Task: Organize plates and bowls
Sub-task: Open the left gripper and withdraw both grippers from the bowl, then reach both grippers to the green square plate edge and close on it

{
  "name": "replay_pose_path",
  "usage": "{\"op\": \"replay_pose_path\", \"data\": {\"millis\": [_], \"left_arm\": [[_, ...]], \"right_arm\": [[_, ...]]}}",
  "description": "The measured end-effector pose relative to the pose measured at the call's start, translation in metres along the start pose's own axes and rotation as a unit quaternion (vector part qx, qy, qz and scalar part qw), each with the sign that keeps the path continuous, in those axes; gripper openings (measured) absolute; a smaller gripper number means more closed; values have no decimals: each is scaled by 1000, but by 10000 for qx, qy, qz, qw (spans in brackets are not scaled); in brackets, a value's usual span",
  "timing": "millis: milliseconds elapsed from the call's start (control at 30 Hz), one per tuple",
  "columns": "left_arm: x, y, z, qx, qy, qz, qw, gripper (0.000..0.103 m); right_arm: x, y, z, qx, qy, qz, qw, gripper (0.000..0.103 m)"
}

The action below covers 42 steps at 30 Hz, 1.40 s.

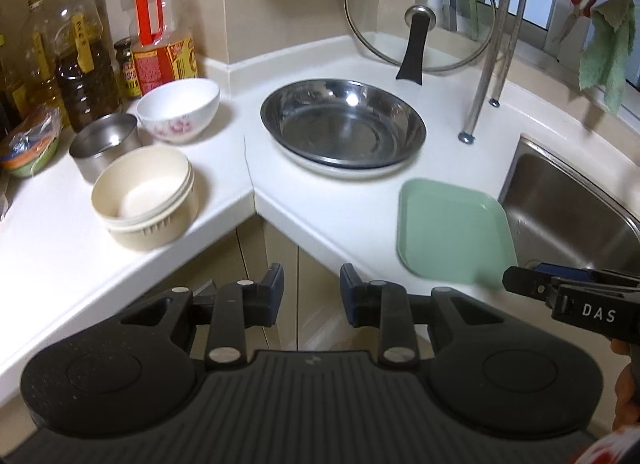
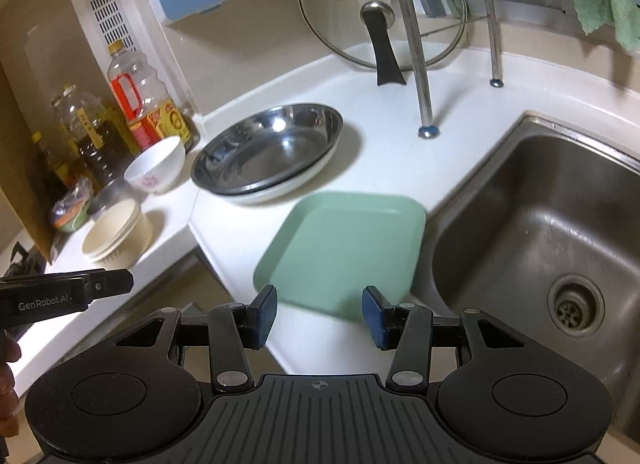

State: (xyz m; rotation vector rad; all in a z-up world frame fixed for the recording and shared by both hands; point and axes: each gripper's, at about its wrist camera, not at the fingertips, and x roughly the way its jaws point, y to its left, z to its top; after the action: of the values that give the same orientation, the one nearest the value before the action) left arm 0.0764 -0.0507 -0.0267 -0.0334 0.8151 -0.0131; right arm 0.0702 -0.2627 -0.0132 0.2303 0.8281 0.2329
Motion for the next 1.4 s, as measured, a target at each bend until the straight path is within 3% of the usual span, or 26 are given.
{"op": "replay_pose_path", "data": {"millis": [500,933,1400], "left_arm": [[10,-15,-24,252,304,-339,9986,28],[55,-13,-2,51,189,-1141,9933,27],[106,-34,20,449,321,-1321,9897,26]], "right_arm": [[-14,-18,-27,184,135,-255,9994,48],[8,-35,-22,572,-71,-648,9962,48],[44,-39,-6,681,-246,-943,9929,46]]}}
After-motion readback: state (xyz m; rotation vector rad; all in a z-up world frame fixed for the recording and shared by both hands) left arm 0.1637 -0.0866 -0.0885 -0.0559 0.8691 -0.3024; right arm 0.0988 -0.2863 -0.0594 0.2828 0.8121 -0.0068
